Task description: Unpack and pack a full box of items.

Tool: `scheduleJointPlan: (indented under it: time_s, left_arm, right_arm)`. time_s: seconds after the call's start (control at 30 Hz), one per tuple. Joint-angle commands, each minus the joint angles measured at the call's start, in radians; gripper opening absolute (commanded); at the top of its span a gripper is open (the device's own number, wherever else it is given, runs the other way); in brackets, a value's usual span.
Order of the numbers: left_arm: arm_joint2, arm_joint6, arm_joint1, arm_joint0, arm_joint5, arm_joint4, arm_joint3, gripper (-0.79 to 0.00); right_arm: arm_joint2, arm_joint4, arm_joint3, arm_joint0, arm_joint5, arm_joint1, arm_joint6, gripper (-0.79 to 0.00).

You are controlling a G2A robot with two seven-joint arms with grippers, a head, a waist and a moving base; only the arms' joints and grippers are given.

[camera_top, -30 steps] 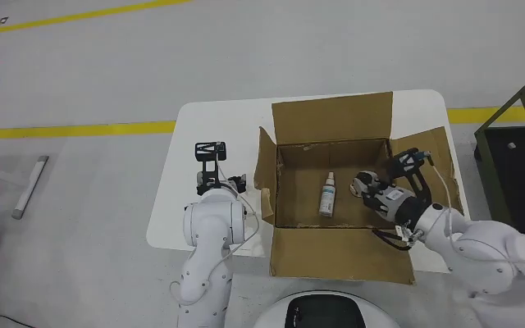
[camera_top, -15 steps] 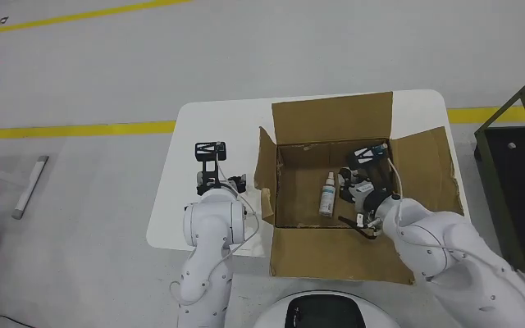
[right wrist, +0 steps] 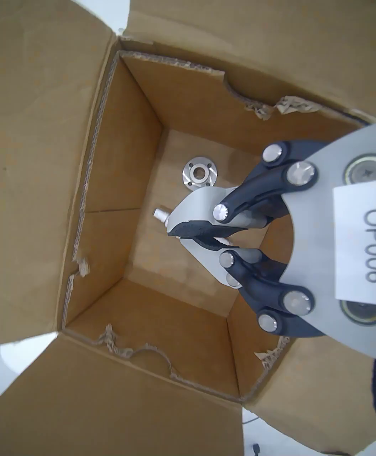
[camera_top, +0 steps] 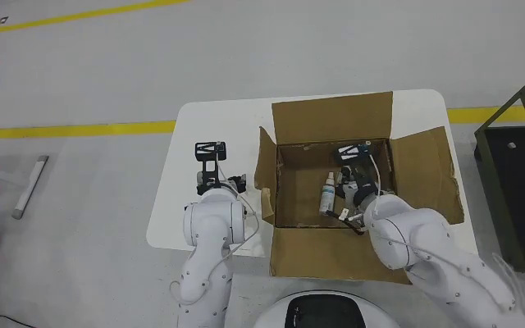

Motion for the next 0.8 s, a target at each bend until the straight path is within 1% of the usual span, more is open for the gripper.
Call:
scheduleJointPlan:
  time_s: [0.0,0.03,0.1,0.23,0.3,0.4,0.43,0.53,0.77]
  left_arm:
    - [0.0,0.0,0.0,0.0,0.0,0.0,0.0,0.0]
    - [0.0,0.0,0.0,0.0,0.0,0.0,0.0,0.0]
    - [0.0,0.0,0.0,0.0,0.0,0.0,0.0,0.0]
    - [0.0,0.0,0.0,0.0,0.0,0.0,0.0,0.0]
    - [0.0,0.0,0.0,0.0,0.0,0.0,0.0,0.0]
    - [0.0,0.0,0.0,0.0,0.0,0.0,0.0,0.0]
    - [0.0,0.0,0.0,0.0,0.0,0.0,0.0,0.0]
    - [0.0,0.0,0.0,0.0,0.0,0.0,0.0,0.0]
    - [0.0,0.0,0.0,0.0,0.0,0.0,0.0,0.0]
  right_arm:
    - [-0.053,-0.04,0.045,0.051,0.082,-0.016,0.055,-0.785]
    - [-0.087,-0.052,0.094,0.082,0.098,-0.029,0.064,-0.785]
    - [-0.117,-0.051,0.169,0.116,0.117,-0.05,0.044,-0.785]
    - [-0.144,0.002,0.292,0.161,0.144,-0.091,0.017,-0.785]
    - [-0.163,-0.037,0.349,0.176,0.143,-0.105,0.019,-0.785]
    - [-0.158,-0.003,0.4,0.181,0.128,-0.126,0.034,-0.785]
    - [-0.16,-0.027,0.417,0.187,0.126,-0.13,0.035,-0.785]
    - [-0.156,-0.031,0.421,0.188,0.115,-0.14,0.047,-0.785]
    - [-0.156,-0.031,0.421,0.188,0.115,-0.14,0.047,-0.785]
